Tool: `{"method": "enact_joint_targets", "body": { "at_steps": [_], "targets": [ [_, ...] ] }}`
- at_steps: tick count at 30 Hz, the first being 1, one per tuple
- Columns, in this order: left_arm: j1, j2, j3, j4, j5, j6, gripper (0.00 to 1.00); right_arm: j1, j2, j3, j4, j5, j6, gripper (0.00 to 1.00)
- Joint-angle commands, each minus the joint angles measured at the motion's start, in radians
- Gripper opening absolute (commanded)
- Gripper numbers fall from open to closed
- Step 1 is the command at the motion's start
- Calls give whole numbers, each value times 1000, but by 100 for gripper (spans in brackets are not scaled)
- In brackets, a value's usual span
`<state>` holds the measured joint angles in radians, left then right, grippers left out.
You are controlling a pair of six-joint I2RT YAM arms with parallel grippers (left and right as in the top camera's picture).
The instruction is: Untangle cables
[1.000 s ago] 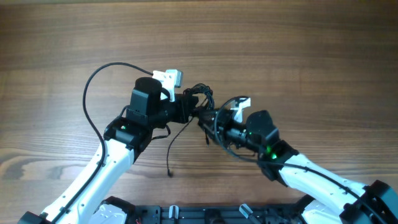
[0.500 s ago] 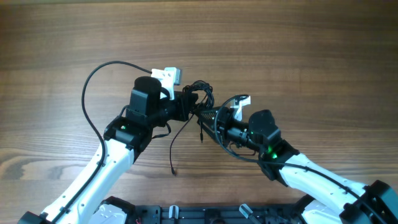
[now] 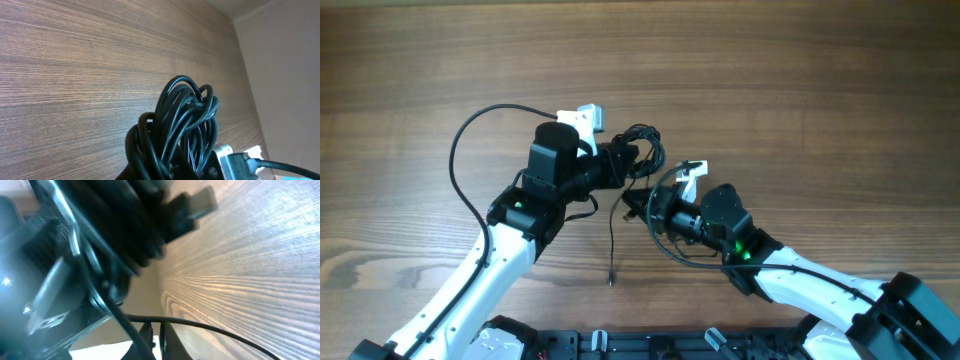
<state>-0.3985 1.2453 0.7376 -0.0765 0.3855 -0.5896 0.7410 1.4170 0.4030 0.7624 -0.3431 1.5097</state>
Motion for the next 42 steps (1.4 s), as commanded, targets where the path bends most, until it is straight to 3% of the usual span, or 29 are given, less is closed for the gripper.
{"method": "enact_joint_targets", "body": {
  "at_steps": [1, 2, 4, 7, 17, 22, 24, 26, 30, 33, 34, 36, 38, 42],
  "targets": [
    [-3, -1, 1, -3, -53, -26, 4, -27, 12, 11, 8, 4, -124, 4],
    [-3, -1, 1, -10, -97, -2, 4, -53, 12, 11, 8, -50, -158, 5],
    [-3, -1, 1, -10, -125, 241, 4, -144, 12, 11, 40, -228, -175, 4],
    [-4, -1, 1, -10, -121, 381, 4, -245, 12, 11, 235, -411, -106, 5],
    [-12, -1, 1, -10, 272, 404, 4, -273, 13, 11, 88, -227, -96, 4],
    [-116, -1, 1, -34, 291, 430, 4, -273, 13, 11, 72, -49, -16, 6],
    [-141, -1, 1, -28, 282, 429, 4, -273, 13, 11, 43, -14, -17, 13],
    [-131, -1, 1, -28, 205, 425, 4, -273, 13, 11, 1, -20, -26, 28],
    [-44, -1, 1, -29, 170, 424, 4, -273, 13, 11, 5, -70, -44, 80],
    [80, -2, 1, -27, 170, 367, 4, -277, 11, 11, 15, -114, -45, 90],
    [151, -2, 1, -22, 169, 316, 4, -277, 12, 11, 26, -132, -109, 95],
    [228, -2, 1, -17, 171, 212, 4, -272, 12, 11, 62, -228, -437, 95],
    [225, -2, 1, -16, 171, 206, 4, -249, 12, 11, 39, -243, -493, 95],
    [216, -2, 1, -13, 161, 68, 4, -112, 13, 11, 49, -145, -575, 94]
  ]
}}
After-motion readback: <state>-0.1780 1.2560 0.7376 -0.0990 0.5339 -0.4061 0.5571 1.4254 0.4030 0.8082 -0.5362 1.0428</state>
